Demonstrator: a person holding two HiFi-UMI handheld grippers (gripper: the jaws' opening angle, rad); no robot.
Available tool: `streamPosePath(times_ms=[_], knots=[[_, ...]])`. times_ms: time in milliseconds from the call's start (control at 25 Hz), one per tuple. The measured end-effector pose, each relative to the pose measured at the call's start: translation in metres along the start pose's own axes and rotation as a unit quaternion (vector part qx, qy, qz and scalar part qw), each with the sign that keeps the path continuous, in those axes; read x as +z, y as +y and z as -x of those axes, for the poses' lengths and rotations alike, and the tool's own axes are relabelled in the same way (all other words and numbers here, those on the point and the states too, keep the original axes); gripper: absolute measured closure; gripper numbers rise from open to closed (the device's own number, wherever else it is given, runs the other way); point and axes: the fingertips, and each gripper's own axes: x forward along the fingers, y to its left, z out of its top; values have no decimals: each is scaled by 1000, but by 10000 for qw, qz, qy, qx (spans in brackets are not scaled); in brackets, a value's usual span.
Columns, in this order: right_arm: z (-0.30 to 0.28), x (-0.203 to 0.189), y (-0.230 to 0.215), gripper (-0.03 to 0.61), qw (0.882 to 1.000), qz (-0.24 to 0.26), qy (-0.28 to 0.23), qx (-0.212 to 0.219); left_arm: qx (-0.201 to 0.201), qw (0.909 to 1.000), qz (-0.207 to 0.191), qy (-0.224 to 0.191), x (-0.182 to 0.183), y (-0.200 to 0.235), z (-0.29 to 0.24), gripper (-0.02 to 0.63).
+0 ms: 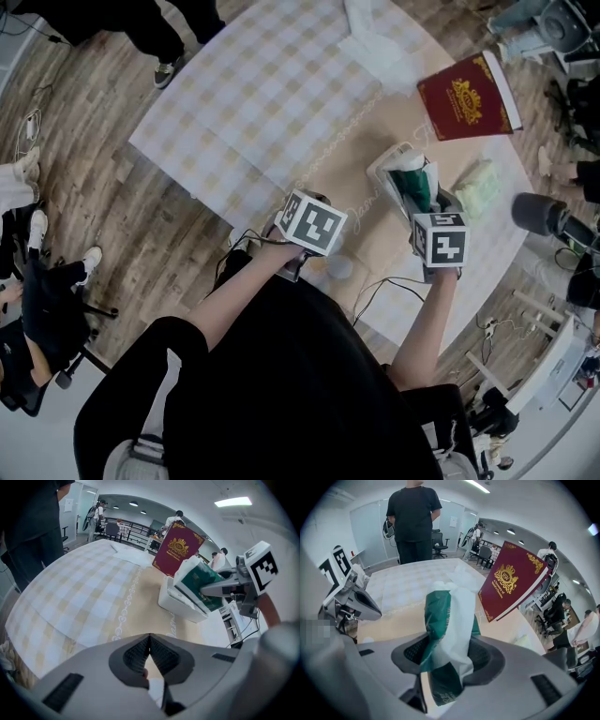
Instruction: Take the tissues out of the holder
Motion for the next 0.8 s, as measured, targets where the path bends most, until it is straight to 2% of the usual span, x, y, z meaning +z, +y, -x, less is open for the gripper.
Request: streamPosePath(times_ms=[240, 360, 480, 600, 800], knots=[[26, 9, 22, 360, 9987, -222, -389, 254, -20, 9999, -39, -150, -4, -6, 11, 607], [27, 10, 45, 360, 9986, -199, -364, 325, -26, 9999, -32, -154, -12, 1, 20, 607], [31, -11, 51, 360, 9984, -202, -325, 427, -13, 9999, -28, -163, -22, -17, 17, 607], [29, -11, 54, 360, 9977, -198, -311, 567, 0, 9999, 4, -164, -15, -23, 17, 607], [32, 27, 127, 360, 9960, -113, -499, 735, -153, 9993, 81, -330, -27, 18, 55, 607]])
